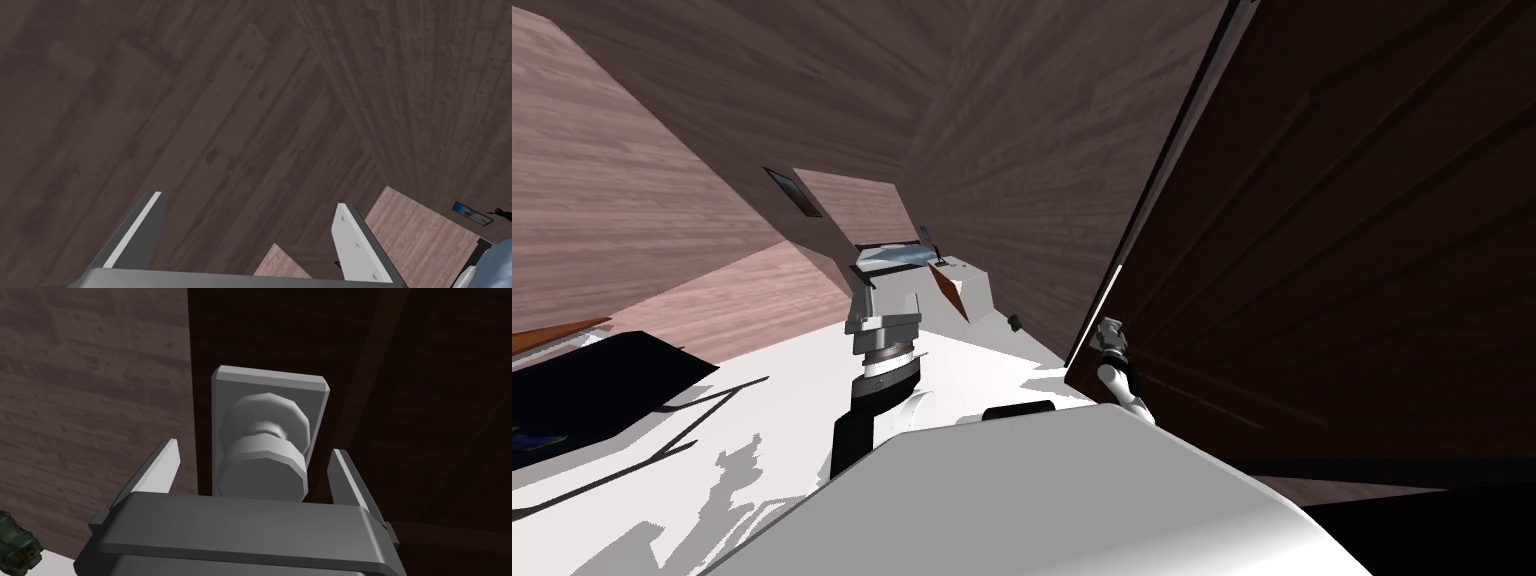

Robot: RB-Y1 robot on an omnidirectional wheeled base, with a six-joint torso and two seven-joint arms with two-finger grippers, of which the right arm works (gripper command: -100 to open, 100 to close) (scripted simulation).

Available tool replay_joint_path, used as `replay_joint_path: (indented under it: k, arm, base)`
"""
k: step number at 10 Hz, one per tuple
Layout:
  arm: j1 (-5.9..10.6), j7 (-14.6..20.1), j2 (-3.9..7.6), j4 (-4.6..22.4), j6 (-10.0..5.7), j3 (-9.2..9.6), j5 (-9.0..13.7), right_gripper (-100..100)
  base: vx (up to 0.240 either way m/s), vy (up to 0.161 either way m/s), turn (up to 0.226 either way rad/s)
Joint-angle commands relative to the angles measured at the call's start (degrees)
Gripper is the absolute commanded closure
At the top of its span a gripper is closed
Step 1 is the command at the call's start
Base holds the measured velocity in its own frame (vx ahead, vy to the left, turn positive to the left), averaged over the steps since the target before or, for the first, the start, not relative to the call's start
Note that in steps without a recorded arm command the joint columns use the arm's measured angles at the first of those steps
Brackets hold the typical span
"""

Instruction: Pull the door open

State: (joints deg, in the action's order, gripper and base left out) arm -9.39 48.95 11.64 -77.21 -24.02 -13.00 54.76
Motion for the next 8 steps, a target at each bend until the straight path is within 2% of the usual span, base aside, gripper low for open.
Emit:
replay_joint_path:
  k: [1, 2, 7, 8]
  arm:
    - [0.00, 0.0, 0.00, 0.0, 0.00, 0.00, 0.0, -100]
    - [0.00, 0.0, 0.00, 0.0, 0.00, 0.00, 0.0, 100]
    - [0.00, 0.0, 0.00, 0.0, 0.00, 0.00, 0.0, 100]
    - [-0.38, 0.8, 0.54, -0.3, 0.18, 0.87, 0.0, 100]
  base:
    - [0.049, -0.022, 0.009]
    - [-0.006, 0.001, -0.015]
    - [-0.009, 0.001, 0.001]
    - [-0.126, -0.017, 0.102]
